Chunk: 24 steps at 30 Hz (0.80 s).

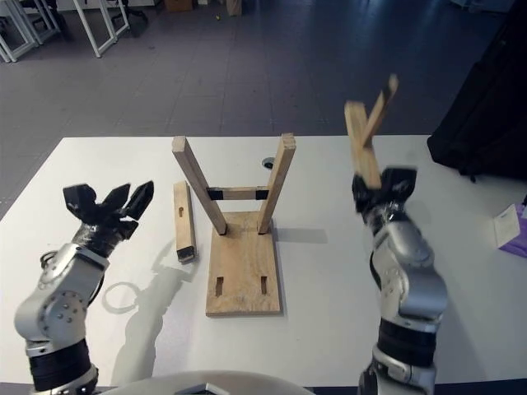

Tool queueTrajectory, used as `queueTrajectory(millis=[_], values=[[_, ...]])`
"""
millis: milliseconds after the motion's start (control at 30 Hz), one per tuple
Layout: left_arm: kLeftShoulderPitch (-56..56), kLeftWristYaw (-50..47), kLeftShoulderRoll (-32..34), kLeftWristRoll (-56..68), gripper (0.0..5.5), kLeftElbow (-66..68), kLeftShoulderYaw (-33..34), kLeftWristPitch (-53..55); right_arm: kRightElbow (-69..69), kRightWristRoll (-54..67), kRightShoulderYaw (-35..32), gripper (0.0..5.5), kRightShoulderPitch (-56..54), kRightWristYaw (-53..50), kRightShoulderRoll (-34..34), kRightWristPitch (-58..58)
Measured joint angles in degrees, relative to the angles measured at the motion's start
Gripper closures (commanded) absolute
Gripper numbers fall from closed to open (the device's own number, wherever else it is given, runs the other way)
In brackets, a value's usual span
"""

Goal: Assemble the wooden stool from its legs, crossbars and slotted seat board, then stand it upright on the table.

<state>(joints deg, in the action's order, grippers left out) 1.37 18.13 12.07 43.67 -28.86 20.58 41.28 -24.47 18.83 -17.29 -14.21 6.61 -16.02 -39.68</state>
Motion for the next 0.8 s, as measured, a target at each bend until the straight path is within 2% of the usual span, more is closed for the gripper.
queueTrajectory(millis=[100,167,267,367,533,600,667,800], values=[[1.02,11.32,7.70,18.98,1.35,-0.42,0.70,9.56,-4.86,10.15,0.03,3.49,-5.55,4.23,0.00,-3.90],[3.52,16.36,12.17,29.39,1.32,0.16,0.57,14.30,-6.51,21.86,-0.67,3.49,-8.72,6.32,0.35,-8.41],[9.20,16.87,13.06,37.14,1.32,4.09,-0.71,16.12,-7.07,41.46,-0.55,3.49,-10.32,9.01,0.61,-13.99],[15.30,17.13,13.25,41.73,1.32,8.87,-6.72,19.86,-9.32,56.28,4.01,3.49,-10.26,13.42,-2.05,-19.61],[15.38,17.50,13.86,43.86,1.32,11.43,-9.43,21.53,-10.75,62.43,10.02,3.49,-7.55,10.92,-2.53,-19.05],[15.35,17.23,14.28,47.27,1.32,12.42,-9.14,21.61,-11.14,63.86,11.15,3.49,-6.79,10.49,-3.04,-17.75],[15.76,17.59,14.96,55.71,1.32,12.83,-6.80,21.09,-11.56,64.35,13.15,3.49,-5.35,10.24,-5.02,-18.27],[16.36,16.16,17.23,61.05,1.32,14.35,-5.96,20.24,-12.84,64.04,15.29,3.49,-2.35,11.85,-7.65,-17.42]])
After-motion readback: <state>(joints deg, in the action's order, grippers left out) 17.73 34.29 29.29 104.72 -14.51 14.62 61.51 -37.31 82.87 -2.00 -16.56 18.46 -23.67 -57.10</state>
